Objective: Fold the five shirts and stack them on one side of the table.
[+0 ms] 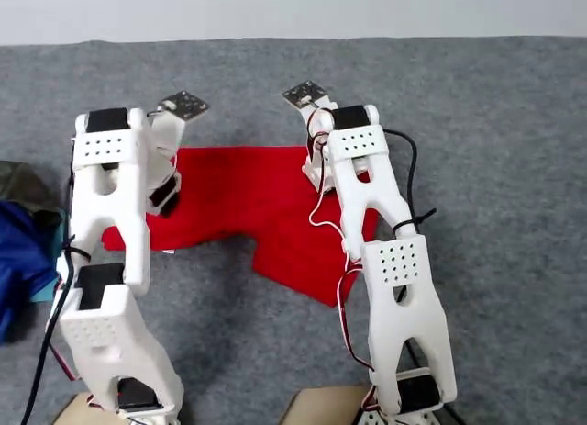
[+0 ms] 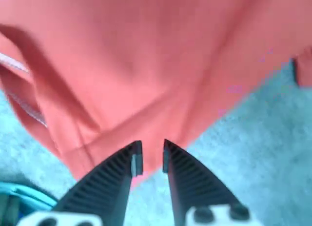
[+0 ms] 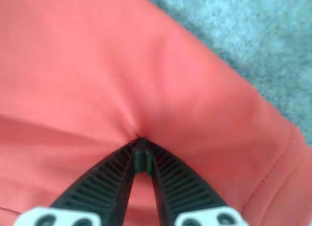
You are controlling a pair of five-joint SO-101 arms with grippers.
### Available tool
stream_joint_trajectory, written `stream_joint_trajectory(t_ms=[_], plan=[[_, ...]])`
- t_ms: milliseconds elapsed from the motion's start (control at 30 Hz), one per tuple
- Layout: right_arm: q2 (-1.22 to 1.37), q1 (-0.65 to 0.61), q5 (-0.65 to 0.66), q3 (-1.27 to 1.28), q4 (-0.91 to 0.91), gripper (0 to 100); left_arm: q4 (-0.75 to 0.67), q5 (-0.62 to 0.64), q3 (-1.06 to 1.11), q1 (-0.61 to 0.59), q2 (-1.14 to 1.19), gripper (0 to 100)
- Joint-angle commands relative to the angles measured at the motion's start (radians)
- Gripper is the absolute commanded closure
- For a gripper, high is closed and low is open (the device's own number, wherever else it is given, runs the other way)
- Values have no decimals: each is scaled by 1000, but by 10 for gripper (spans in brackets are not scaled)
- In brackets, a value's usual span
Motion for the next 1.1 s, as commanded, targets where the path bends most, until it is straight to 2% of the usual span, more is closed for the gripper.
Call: stream_joint_trajectory(t_ms=[0,100,267,400,567,733,933,1067], plan=[[-1,-8,6,-44,50,988,-97,21,-8,-12,40,924],[7,-19,6,-83,120,988,-187,21,-8,-35,110,924],[27,-10,9,-94,124,988,-367,21,-28,-75,206,924],[33,-2,9,-94,127,988,-397,21,-154,-123,296,924],[33,-2,9,-94,125,988,-330,15,-404,-218,436,924],[36,-2,9,-94,125,988,-189,14,-694,-273,551,924],[39,-2,8,-94,125,988,11,14,-1036,-267,591,924],[39,-4,6,-94,125,988,98,18,-1211,-213,595,924]])
